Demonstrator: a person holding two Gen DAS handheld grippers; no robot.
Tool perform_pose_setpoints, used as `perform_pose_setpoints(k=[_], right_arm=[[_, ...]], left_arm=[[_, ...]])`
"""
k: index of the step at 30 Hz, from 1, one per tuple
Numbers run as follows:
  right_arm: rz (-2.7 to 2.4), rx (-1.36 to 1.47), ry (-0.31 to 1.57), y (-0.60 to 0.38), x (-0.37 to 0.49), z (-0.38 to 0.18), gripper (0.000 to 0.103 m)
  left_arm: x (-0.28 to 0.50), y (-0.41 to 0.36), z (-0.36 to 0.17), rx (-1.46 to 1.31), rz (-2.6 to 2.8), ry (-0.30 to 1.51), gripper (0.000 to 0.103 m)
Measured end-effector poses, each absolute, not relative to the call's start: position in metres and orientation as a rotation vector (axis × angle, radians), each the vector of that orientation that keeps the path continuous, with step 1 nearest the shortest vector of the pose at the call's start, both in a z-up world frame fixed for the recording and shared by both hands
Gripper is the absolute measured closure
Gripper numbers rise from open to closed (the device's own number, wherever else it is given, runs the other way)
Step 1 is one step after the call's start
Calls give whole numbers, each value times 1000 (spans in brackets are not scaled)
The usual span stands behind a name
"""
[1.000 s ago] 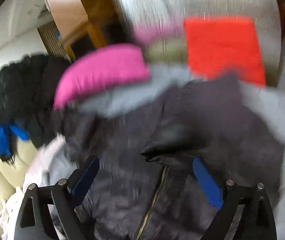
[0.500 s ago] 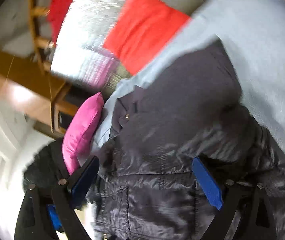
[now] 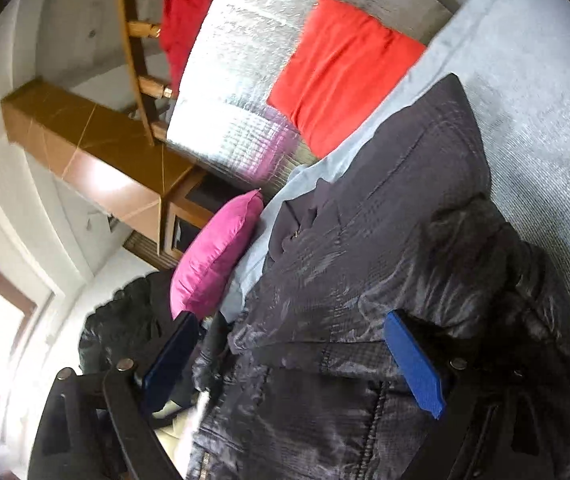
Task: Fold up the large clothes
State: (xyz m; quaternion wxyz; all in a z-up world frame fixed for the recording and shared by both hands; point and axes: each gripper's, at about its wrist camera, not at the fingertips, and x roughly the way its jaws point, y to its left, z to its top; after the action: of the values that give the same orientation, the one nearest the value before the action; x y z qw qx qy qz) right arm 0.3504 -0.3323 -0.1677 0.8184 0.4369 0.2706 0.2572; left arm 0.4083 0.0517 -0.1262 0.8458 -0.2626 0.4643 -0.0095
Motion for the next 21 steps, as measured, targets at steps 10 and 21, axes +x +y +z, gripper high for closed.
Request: perform_pose_setpoints(k=[10, 21], right_arm=[[565, 955, 555, -338, 350, -171, 7], [545, 1097, 628, -375, 341, -144, 7]], left_arm=[[459, 77, -158, -679, 170, 994, 94], [409, 69, -172, -515, 160, 896, 92]])
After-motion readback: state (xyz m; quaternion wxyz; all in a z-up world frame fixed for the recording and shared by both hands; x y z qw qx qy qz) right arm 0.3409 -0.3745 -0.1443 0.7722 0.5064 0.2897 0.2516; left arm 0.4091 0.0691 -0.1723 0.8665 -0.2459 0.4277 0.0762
